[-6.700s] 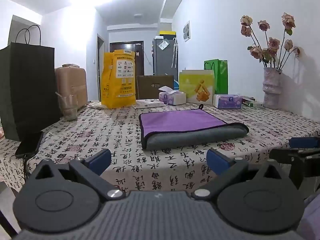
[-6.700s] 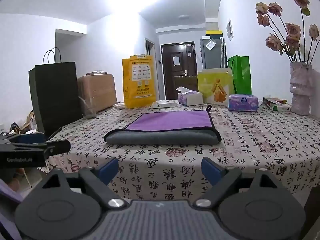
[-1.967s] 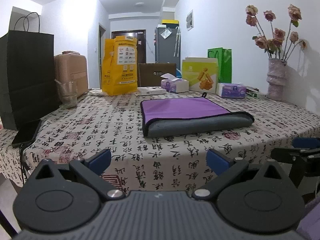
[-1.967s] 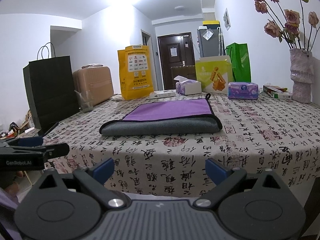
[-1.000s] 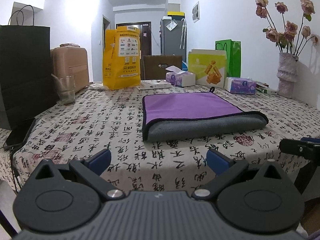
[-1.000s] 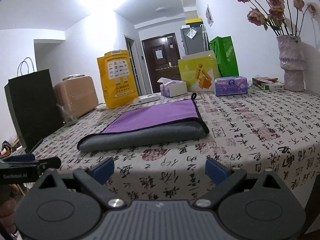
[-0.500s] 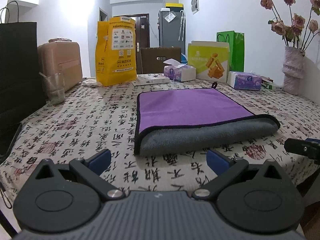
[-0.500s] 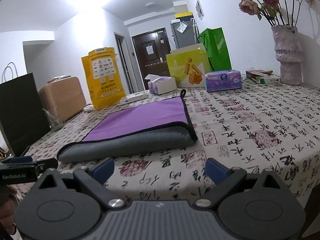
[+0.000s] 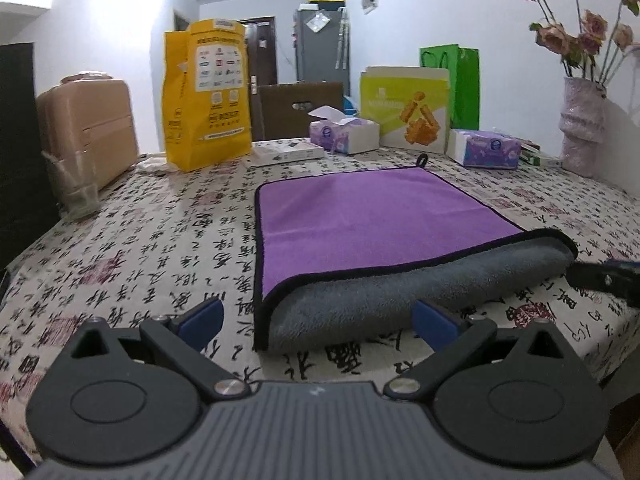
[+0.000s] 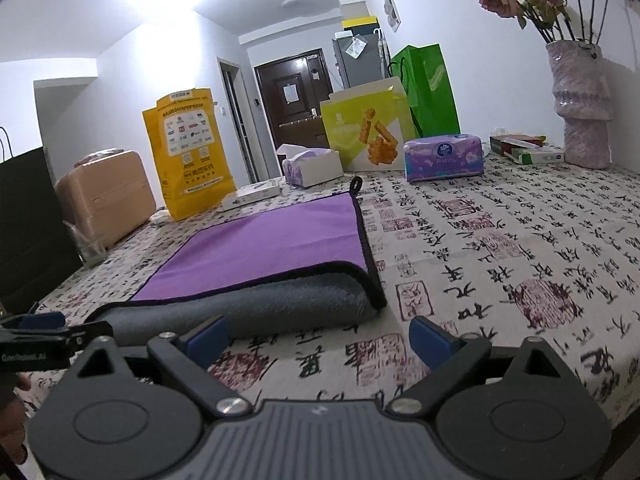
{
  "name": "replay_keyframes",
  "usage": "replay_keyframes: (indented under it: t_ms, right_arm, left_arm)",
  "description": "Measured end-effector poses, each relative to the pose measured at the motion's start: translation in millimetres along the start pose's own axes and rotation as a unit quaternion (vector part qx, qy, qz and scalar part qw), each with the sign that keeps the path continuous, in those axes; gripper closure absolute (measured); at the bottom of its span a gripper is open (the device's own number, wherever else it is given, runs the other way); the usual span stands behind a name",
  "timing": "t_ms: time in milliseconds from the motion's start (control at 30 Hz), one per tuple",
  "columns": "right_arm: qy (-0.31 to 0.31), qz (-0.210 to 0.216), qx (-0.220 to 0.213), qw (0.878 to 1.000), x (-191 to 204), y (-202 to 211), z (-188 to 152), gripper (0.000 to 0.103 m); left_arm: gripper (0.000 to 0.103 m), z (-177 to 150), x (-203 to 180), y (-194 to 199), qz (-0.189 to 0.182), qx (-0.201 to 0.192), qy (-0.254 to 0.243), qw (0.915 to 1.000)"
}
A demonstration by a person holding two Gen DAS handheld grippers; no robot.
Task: Fold towel
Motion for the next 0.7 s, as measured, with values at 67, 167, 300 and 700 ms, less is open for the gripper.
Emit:
replay_keyframes:
  t_ms: [67,167,300,700]
  right_arm:
    - [0.004,-0.003,-0.003,1.000,-2.3,-3.8,4.1,0.009]
    - [0.011,-0.005,-0.004,1.000,-5.2,-10.7,9.9,0.012]
    - [0.028,-0.012,-0.006,1.000,-6.4,-20.4,17.1,0.015]
    - [0.041,-0.002,0.029,0.999,-10.2,-53.8,17.6,0.045]
  left_arm:
    - [0.004,0.2,0.4,-5.1,-0.004,0.004,0.001,1.0000]
    - [0.011,-1.2,3.7,-13.0,-0.013,0.022,0.010,0.9996]
    - [0.026,-0.3,7.9,-20.0,-0.028,0.035,0.028,0.9986]
    - [0.049,-1.6,15.3,-34.0,-0.051,0.058,0.054,0.9956]
Point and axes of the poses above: each gripper's, at about its wrist camera, not at the fingertips, and y roughly against the way its jaws point, x to its left, z to its top, the point moved 10 cm from there along -y, roughly the way its jaws point, and after that the axes turned 2 degrees about -y, right-handed, at the moved point
